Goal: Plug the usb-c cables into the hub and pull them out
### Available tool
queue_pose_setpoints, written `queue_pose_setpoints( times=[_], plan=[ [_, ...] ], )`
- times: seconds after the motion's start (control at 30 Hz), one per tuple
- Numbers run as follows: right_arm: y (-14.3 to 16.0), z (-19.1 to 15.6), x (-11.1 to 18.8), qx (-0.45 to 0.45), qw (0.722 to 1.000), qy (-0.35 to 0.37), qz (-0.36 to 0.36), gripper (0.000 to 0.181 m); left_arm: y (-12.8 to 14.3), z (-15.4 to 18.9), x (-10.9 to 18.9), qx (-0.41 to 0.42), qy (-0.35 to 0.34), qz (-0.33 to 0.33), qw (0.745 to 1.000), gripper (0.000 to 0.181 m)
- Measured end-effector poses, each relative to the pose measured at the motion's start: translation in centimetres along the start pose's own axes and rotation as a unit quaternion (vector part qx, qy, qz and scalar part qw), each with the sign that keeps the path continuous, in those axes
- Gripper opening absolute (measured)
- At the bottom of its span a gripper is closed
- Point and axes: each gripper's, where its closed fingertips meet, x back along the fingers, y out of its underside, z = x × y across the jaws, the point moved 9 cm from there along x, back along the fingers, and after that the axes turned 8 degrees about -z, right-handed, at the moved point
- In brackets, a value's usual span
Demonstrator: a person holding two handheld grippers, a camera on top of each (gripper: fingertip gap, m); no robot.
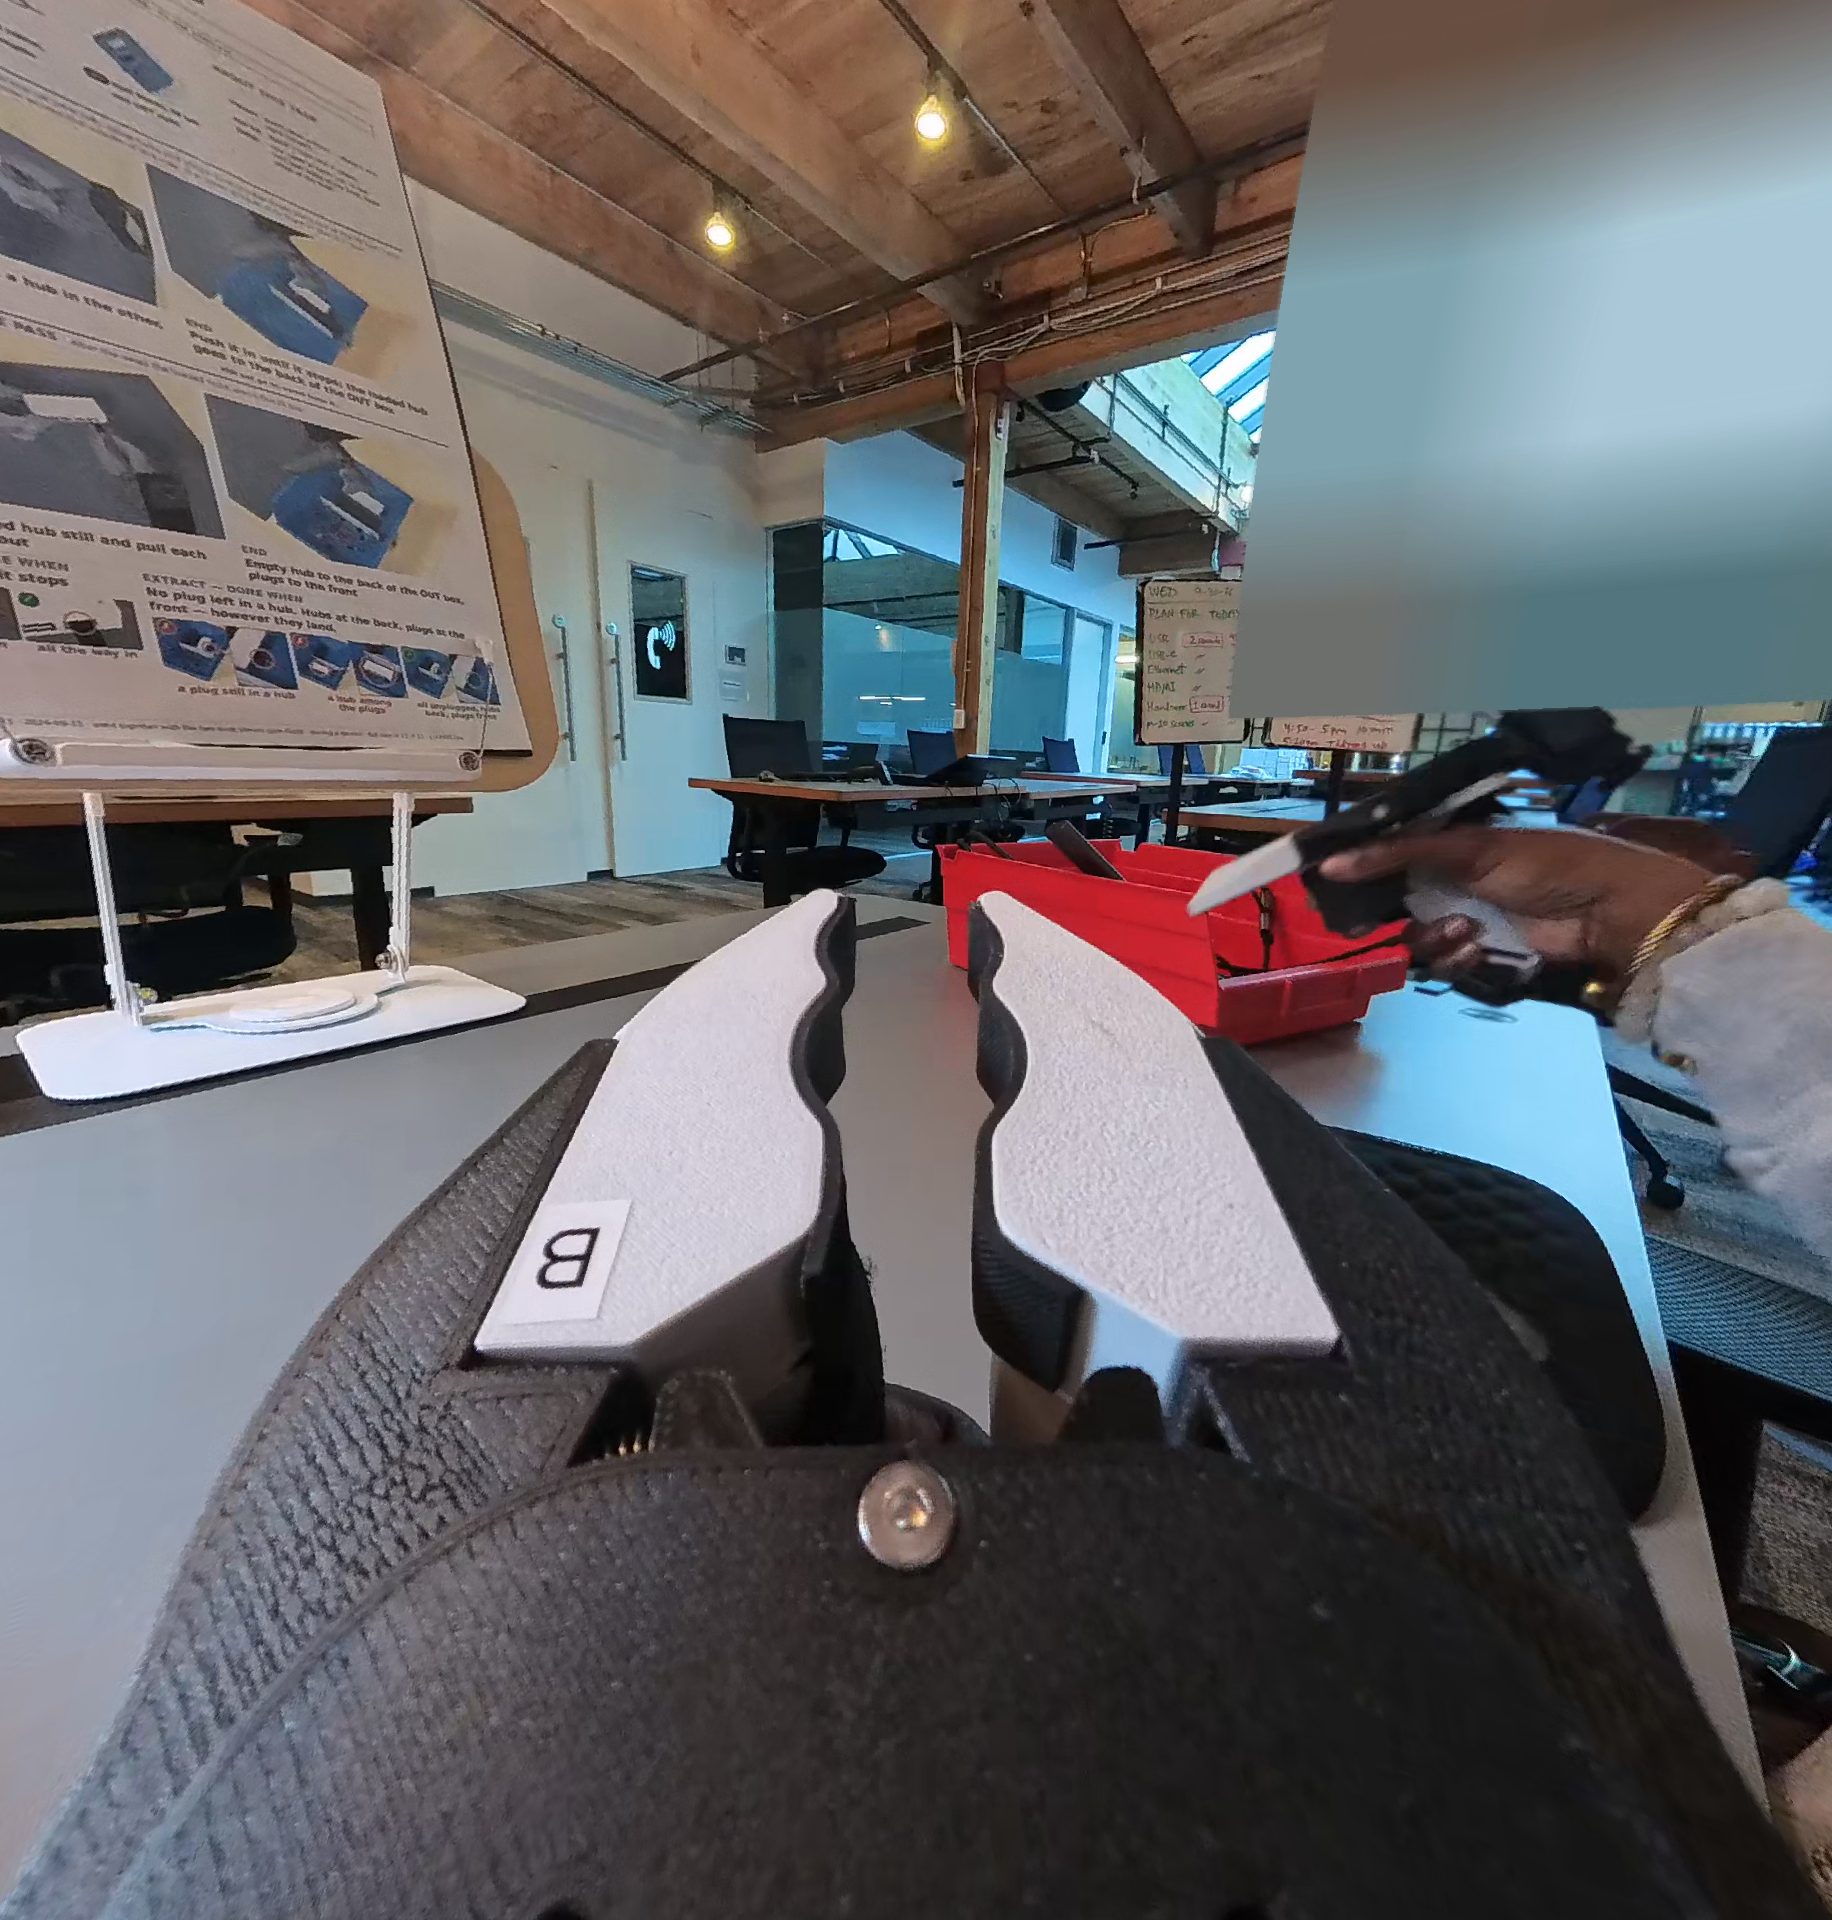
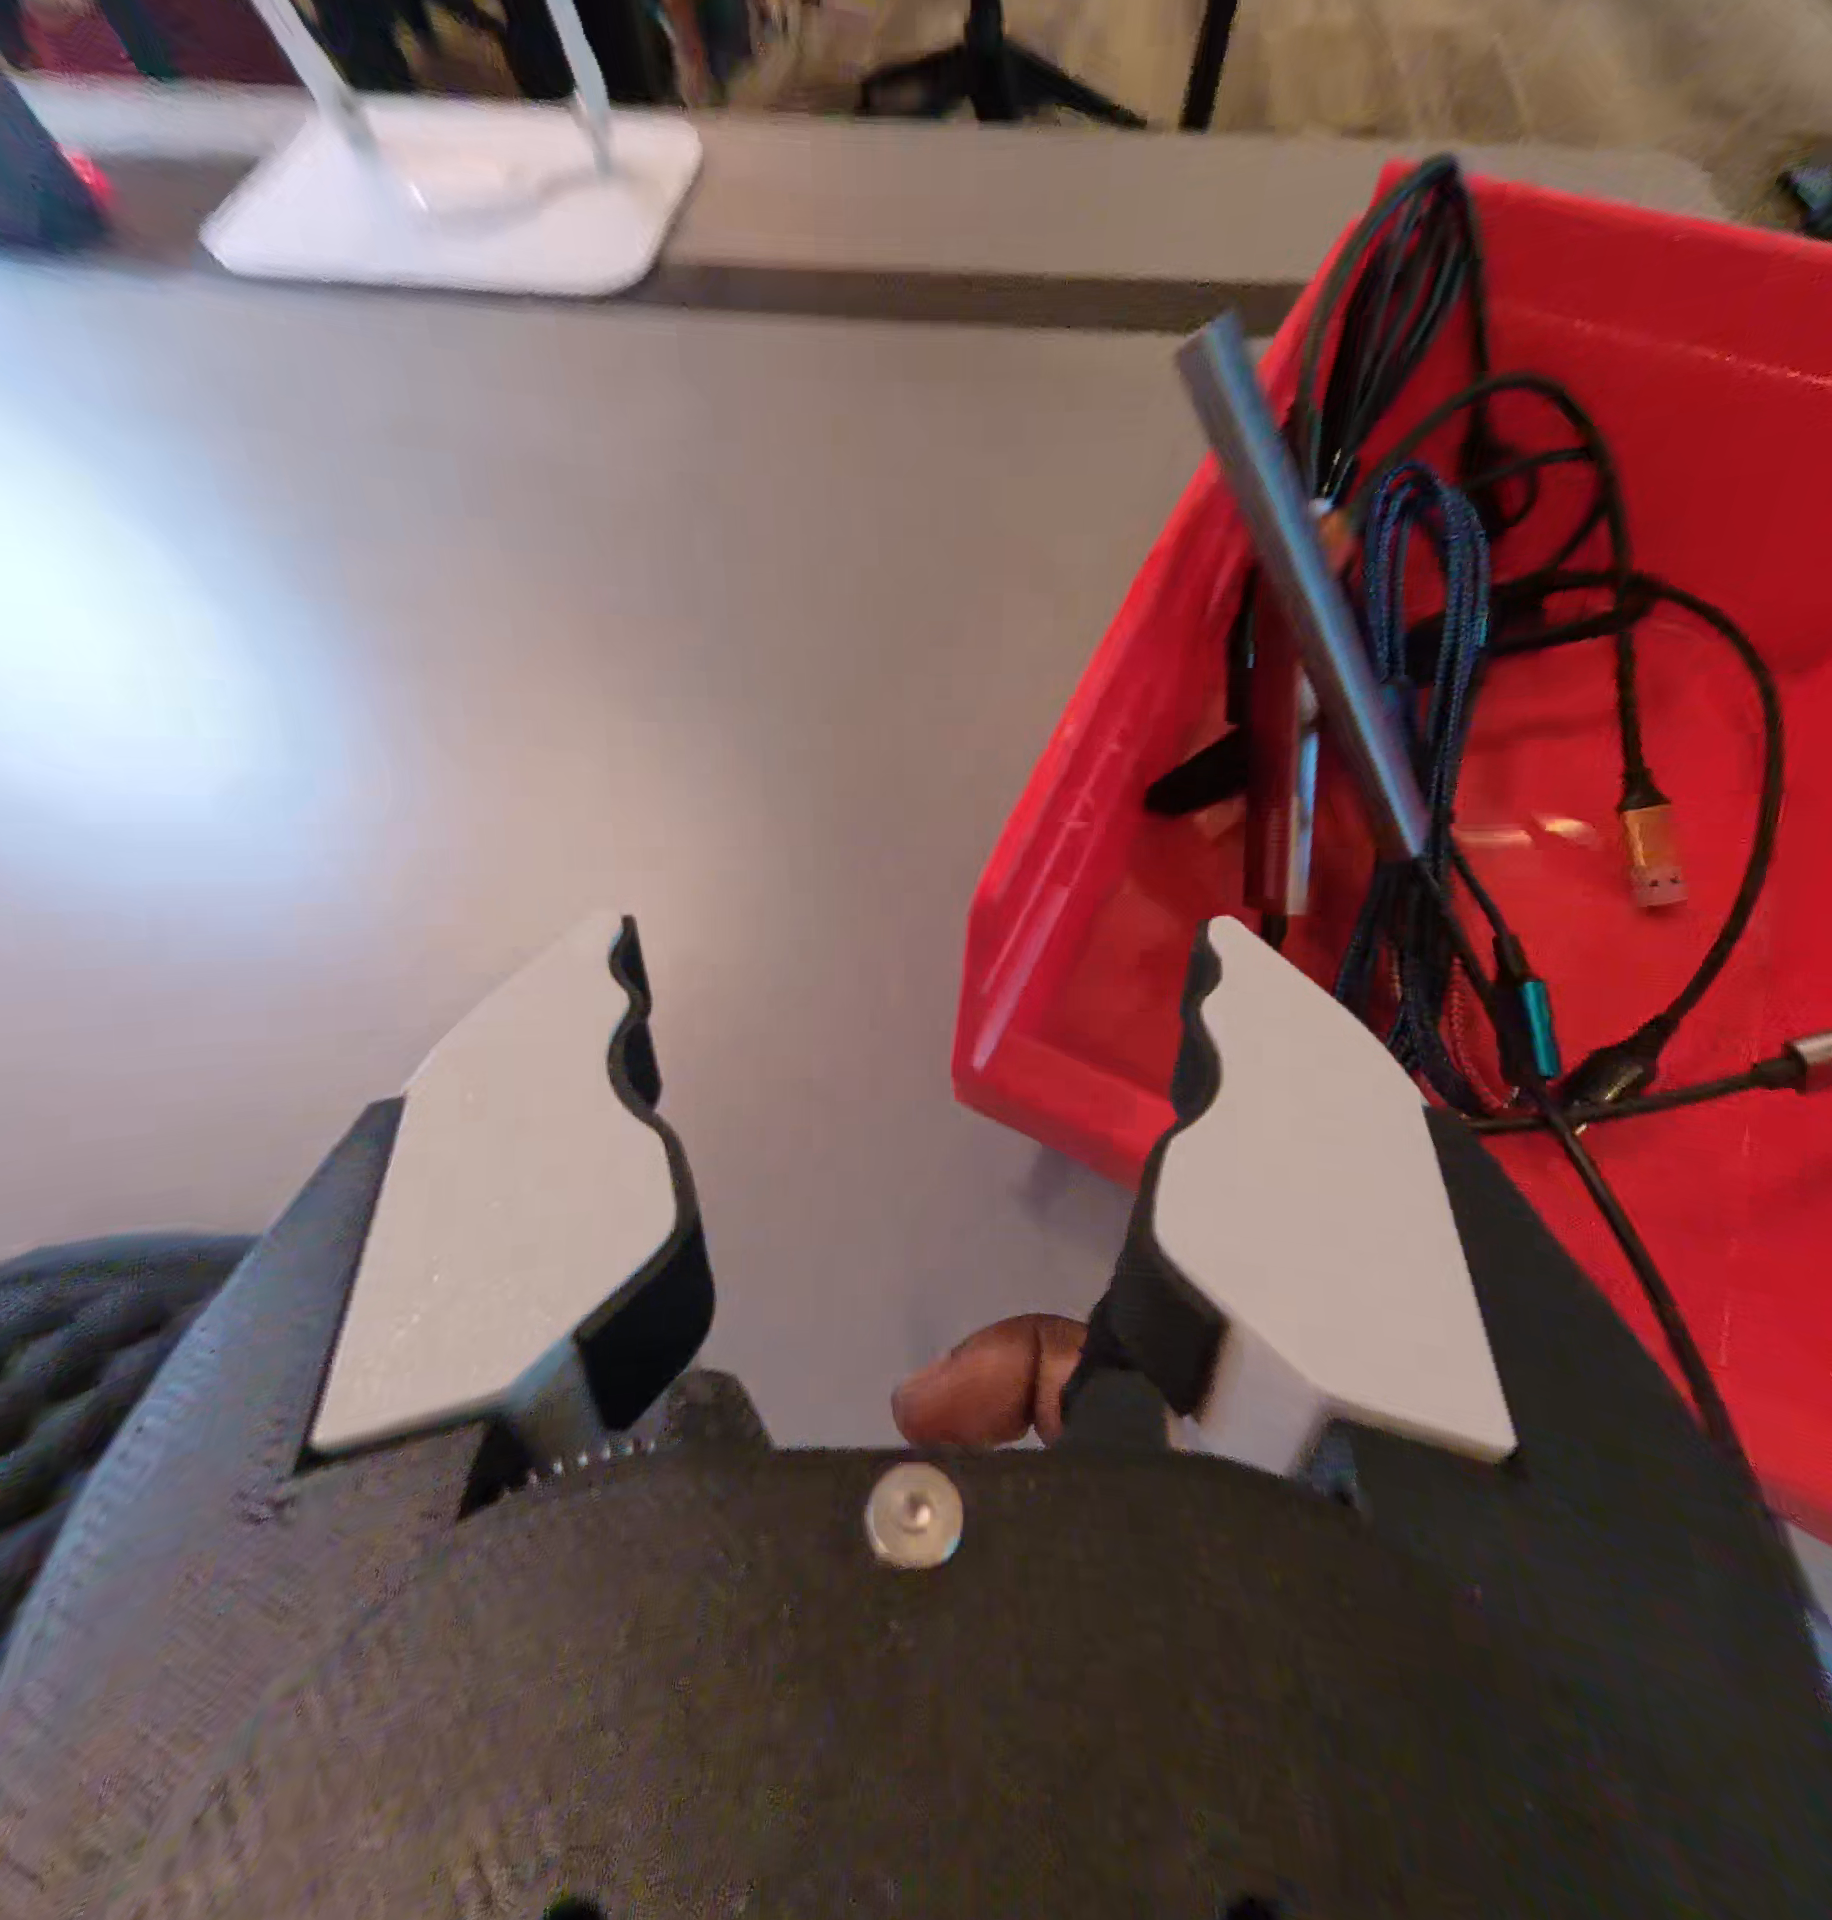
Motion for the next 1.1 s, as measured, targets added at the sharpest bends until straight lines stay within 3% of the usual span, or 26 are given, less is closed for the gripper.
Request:
queue_pose_setpoints(
  times=[0.07,0.1,0.2,0.27,0.43,0.57,0.87,1.1],
  plan=[
    [0.3,-1.2,-2.1,0.026,0.998,0.039,-0.036,0.089,0.0,0.0,0.0,0.002,0.000,0.001,1.000,0.021],
    [0.6,-1.7,-3.1,0.040,0.996,0.053,-0.053,0.072,0.0,-0.1,0.0,0.003,0.000,0.001,1.000,0.021],
    [0.9,-2.2,-4.3,0.120,0.966,0.221,-0.063,0.011,0.0,0.0,0.0,0.005,0.001,0.003,1.000,0.021],
    [0.7,-3.4,-4.7,0.177,0.953,0.236,-0.069,0.013,-0.1,0.0,0.1,0.003,0.001,0.004,1.000,0.020],
    [0.1,-7.5,-5.7,0.149,0.977,0.151,-0.022,0.018,-0.1,0.0,0.0,0.003,0.001,0.002,1.000,0.021],
    [-0.2,-11.3,-6.2,0.191,0.971,0.144,-0.022,0.019,-0.1,0.1,0.0,0.003,0.001,0.003,1.000,0.021],
    [-1.2,-20.4,-7.2,0.247,0.969,0.004,-0.007,0.021,-0.4,0.2,0.5,-0.001,-0.003,0.024,1.000,0.021],
    [-2.9,-28.4,-8.9,0.290,0.951,-0.110,-0.014,0.023,-1.5,0.2,1.8,-0.031,-0.039,0.096,0.994,0.020]
  ],
)
